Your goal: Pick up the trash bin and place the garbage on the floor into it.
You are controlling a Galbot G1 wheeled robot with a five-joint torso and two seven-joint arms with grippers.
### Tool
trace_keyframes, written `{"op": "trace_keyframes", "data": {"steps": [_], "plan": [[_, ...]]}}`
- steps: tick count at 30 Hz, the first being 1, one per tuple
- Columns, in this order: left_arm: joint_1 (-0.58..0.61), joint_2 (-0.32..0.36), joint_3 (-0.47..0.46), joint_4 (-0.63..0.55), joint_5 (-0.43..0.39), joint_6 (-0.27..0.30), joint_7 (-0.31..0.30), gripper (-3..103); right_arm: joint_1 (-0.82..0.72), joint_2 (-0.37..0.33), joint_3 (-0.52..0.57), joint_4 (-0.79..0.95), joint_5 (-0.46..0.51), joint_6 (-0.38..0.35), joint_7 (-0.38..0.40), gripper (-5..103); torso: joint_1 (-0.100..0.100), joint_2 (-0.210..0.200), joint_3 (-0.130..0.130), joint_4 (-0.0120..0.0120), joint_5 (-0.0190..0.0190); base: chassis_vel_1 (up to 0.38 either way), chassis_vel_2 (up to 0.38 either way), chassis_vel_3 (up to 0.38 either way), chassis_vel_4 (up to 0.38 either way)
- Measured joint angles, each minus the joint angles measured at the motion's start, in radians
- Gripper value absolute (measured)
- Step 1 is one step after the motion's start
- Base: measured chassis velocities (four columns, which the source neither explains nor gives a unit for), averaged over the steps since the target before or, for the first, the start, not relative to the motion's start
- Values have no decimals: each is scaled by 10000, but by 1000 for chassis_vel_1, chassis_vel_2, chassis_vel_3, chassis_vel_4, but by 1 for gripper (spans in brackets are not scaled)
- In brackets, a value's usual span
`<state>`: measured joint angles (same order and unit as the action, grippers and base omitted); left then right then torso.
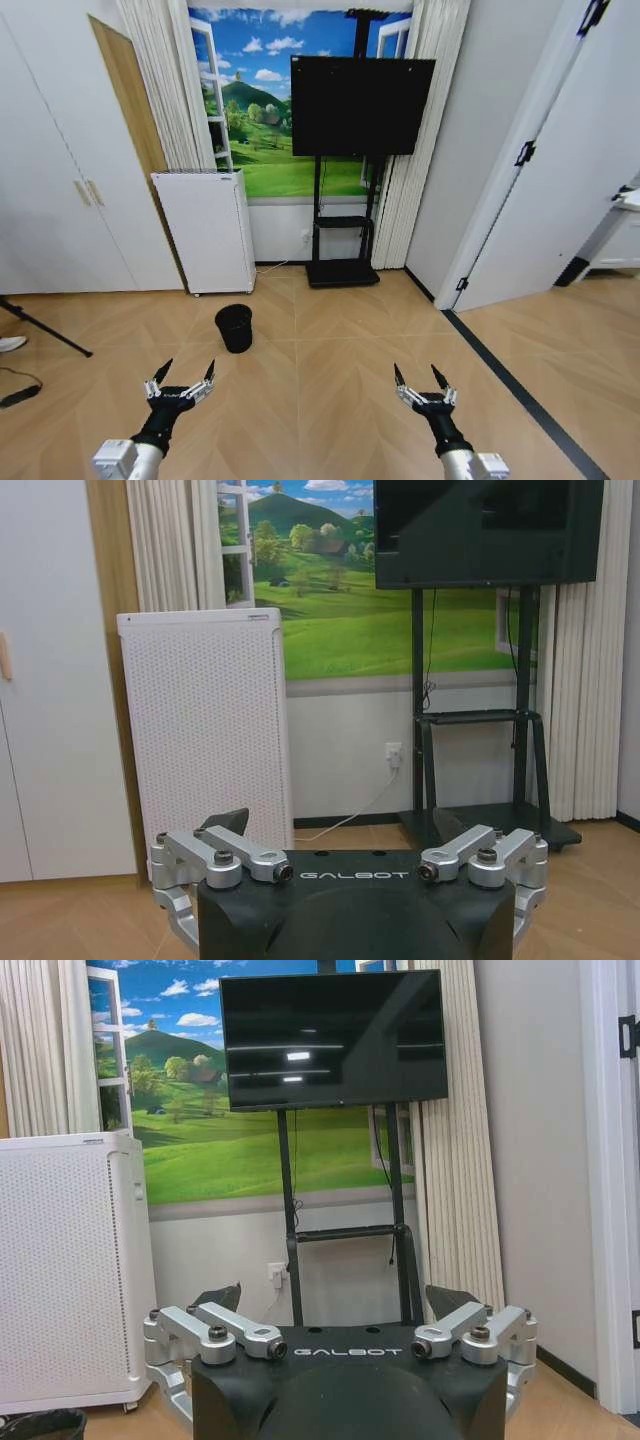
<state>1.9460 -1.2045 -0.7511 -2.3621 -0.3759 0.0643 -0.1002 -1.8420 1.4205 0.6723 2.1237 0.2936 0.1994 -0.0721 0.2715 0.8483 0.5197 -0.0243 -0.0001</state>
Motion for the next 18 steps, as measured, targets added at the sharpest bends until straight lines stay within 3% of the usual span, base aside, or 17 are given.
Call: {"op": "trace_keyframes", "data": {"steps": [10,18], "plan": [[2,0,0,0,0,0,0,100,-5,0,0,0,0,0,0,100,-6,2,-3,2,2,154,-104,-153,107],[2,0,0,0,0,0,0,100,1,-1,0,0,0,0,0,100,0,-1,0,2,1,6,-8,-7,11]]}}
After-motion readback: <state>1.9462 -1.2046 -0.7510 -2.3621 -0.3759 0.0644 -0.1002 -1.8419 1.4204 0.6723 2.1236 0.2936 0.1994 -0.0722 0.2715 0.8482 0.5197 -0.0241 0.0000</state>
